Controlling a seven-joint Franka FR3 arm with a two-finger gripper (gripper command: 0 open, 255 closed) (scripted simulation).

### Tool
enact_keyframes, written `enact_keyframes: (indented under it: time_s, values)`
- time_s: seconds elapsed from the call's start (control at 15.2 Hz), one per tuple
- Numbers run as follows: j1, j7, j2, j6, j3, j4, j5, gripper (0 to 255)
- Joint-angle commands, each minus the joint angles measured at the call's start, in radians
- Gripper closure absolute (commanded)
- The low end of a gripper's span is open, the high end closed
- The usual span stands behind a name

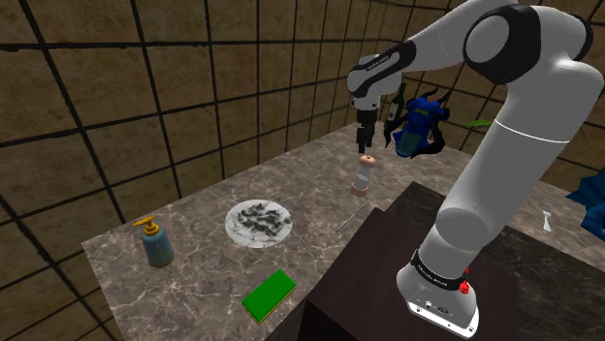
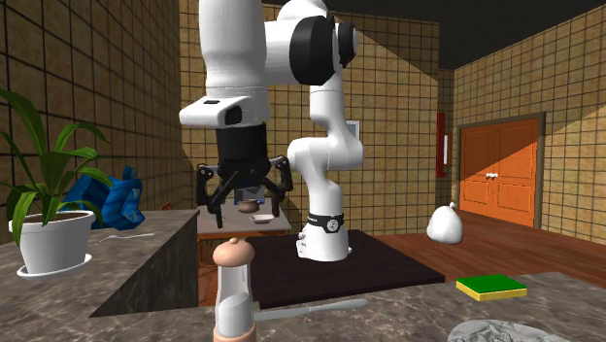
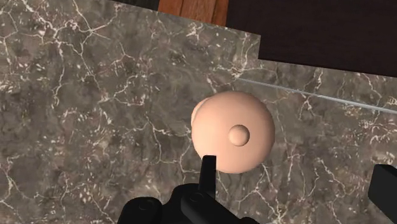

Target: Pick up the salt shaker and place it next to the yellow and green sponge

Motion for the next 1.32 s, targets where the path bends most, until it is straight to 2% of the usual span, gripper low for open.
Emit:
enact_keyframes:
  time_s: [0.0, 0.59, 1.06, 1.12, 1.25]
  values:
    - [-0.016, -0.046, 0.089, 0.028, -0.015, 0.05, 0.029, 0]
    - [-0.029, -0.068, 0.143, 0.134, -0.016, -0.009, 0.049, 0]
    - [-0.029, -0.068, 0.143, 0.134, -0.016, -0.009, 0.049, 0]
    - [-0.029, -0.068, 0.143, 0.134, -0.016, -0.009, 0.049, 255]
    - [-0.029, -0.068, 0.143, 0.134, -0.016, -0.009, 0.049, 255]
